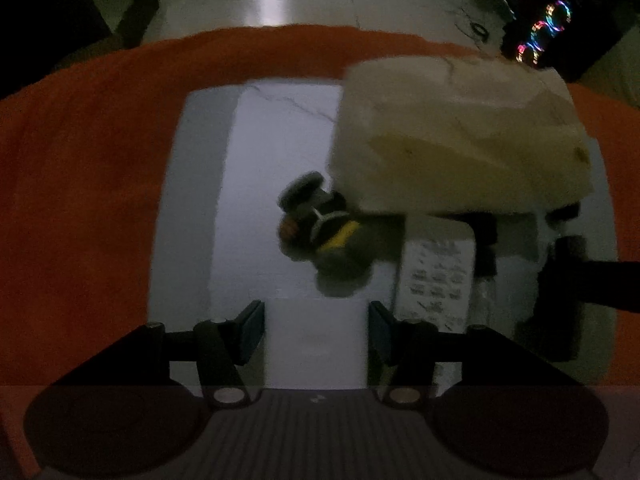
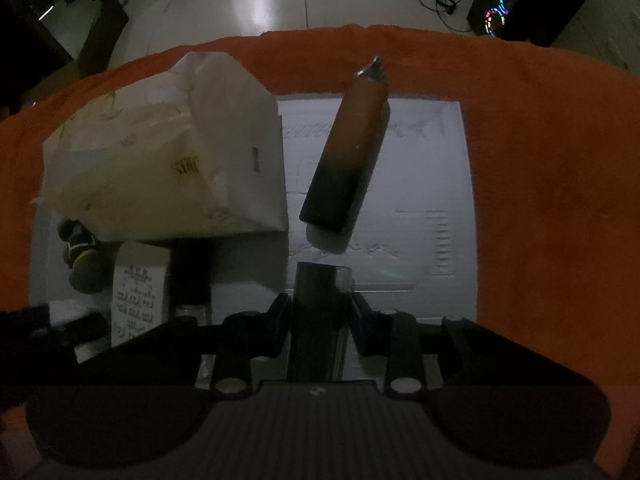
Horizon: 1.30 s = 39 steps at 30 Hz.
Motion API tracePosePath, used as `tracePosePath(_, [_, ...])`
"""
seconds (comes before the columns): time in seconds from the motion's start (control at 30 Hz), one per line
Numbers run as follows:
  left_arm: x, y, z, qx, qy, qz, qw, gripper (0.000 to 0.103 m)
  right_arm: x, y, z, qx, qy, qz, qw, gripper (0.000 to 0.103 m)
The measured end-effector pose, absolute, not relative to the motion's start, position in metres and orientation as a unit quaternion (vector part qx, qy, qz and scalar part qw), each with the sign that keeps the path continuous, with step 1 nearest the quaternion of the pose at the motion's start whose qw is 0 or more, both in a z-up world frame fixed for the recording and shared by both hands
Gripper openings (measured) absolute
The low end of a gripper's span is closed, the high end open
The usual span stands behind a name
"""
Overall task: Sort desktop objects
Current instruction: 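Close the left gripper on the white charger while the right gripper grasps the black marker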
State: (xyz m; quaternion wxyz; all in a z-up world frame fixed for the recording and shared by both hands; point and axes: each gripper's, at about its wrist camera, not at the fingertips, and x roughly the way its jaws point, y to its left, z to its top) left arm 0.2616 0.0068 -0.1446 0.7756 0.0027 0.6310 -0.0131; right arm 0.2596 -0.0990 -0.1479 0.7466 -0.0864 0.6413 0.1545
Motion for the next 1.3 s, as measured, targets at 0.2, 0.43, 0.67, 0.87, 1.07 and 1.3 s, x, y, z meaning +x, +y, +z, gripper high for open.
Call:
tracePosePath(0.2, [0.269,0.011,-0.147,0.002,0.633,-0.002,0.774,0.051,0.259,-0.1,-0.149,-0.099,0.638,0.15,0.749,0.034])
tracePosePath(0.43, [0.266,0.003,-0.15,0.037,0.645,-0.012,0.763,0.051,0.256,-0.096,-0.152,-0.112,0.644,0.151,0.741,0.05])
tracePosePath(0.67, [0.262,0.002,-0.15,0.046,0.645,-0.01,0.763,0.053,0.251,-0.094,-0.154,-0.124,0.64,0.144,0.745,0.051])
tracePosePath(0.87, [0.265,0.002,-0.162,0.062,0.676,-0.014,0.734,0.058,0.247,-0.092,-0.158,-0.14,0.635,0.144,0.746,0.043])
tracePosePath(1.07, [0.27,0.007,-0.164,0.044,0.675,-0.013,0.737,0.053,0.249,-0.095,-0.158,-0.134,0.632,0.146,0.75,0.035])
tracePosePath(1.3, [0.267,0.012,-0.16,0.026,0.656,-0.01,0.755,0.051,0.248,-0.104,-0.152,-0.115,0.63,0.152,0.753,0.034])
